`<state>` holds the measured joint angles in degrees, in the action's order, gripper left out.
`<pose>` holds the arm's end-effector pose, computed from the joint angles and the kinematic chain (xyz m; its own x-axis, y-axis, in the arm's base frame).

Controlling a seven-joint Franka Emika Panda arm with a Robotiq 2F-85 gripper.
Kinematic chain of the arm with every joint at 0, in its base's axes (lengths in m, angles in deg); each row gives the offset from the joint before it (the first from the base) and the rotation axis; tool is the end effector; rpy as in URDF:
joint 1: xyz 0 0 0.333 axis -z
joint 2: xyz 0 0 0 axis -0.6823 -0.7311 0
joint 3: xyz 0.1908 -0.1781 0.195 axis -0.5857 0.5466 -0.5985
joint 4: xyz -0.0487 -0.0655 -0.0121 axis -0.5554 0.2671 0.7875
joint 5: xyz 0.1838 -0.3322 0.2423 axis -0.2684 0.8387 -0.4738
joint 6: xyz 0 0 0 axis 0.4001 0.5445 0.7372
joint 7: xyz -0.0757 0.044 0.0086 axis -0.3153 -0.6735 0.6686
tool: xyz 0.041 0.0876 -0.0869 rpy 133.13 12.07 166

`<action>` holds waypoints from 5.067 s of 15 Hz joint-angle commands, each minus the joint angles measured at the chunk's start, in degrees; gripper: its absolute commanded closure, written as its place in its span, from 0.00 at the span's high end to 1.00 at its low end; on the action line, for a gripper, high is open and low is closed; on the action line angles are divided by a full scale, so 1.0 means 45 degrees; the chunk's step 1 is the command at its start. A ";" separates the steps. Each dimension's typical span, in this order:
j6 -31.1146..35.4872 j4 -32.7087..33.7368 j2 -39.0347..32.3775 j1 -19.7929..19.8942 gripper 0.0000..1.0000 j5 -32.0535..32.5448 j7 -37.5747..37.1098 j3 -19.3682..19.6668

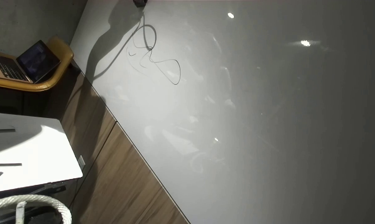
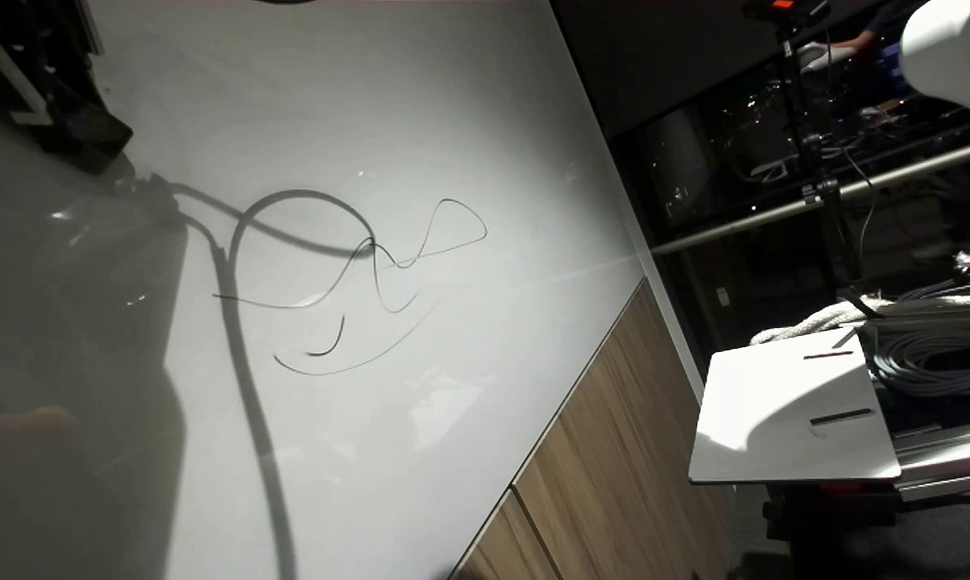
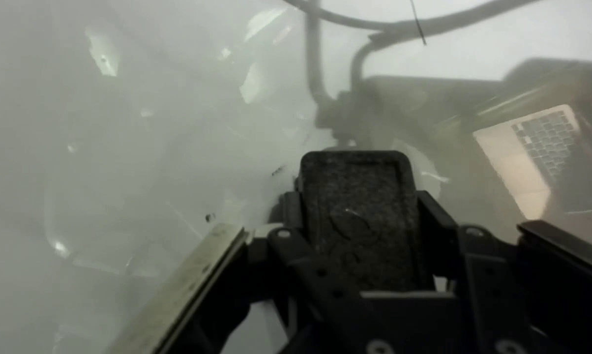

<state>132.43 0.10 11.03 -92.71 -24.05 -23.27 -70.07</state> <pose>0.5975 0.5124 0.7175 0.5826 0.6884 0.4321 0.3513 -0.6927 0.6299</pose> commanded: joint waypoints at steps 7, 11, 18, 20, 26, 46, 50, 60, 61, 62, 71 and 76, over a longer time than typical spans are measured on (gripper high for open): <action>0.0660 0.0018 0.0221 -0.0086 0.31 0.0535 0.0615 0.0221; 0.0599 -0.0011 0.0300 0.0339 0.31 0.0458 0.0704 0.0259; 0.0193 -0.0084 0.0368 0.1197 0.31 -0.0395 0.0357 -0.0071; 0.0152 -0.0191 0.0019 0.1190 0.31 -0.0931 -0.0043 -0.0227; -0.0350 0.0439 -0.1363 0.0701 0.31 -0.1297 -0.0244 0.0002; -0.7026 -0.0337 0.1190 -0.0277 0.31 -0.1848 0.0157 -0.0482; -0.9377 -0.0233 0.1319 -0.0016 0.31 -0.2971 -0.0529 -0.1079; -1.0221 0.0041 0.1149 0.0724 0.31 -0.5016 -0.2268 -0.2031; -1.0125 0.0055 0.1136 0.0720 0.31 -0.4947 -0.2218 -0.2019; -1.0069 0.0080 0.1126 0.0756 0.31 -0.4978 -0.2259 -0.2042; -1.0503 -0.2593 0.2247 0.1351 0.31 -0.6991 -0.4115 -0.2113; -0.9876 -0.4355 0.2949 0.1612 0.31 -0.7547 -0.4746 -0.2155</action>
<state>85.44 -11.31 19.33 -86.33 -55.51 -41.71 -79.39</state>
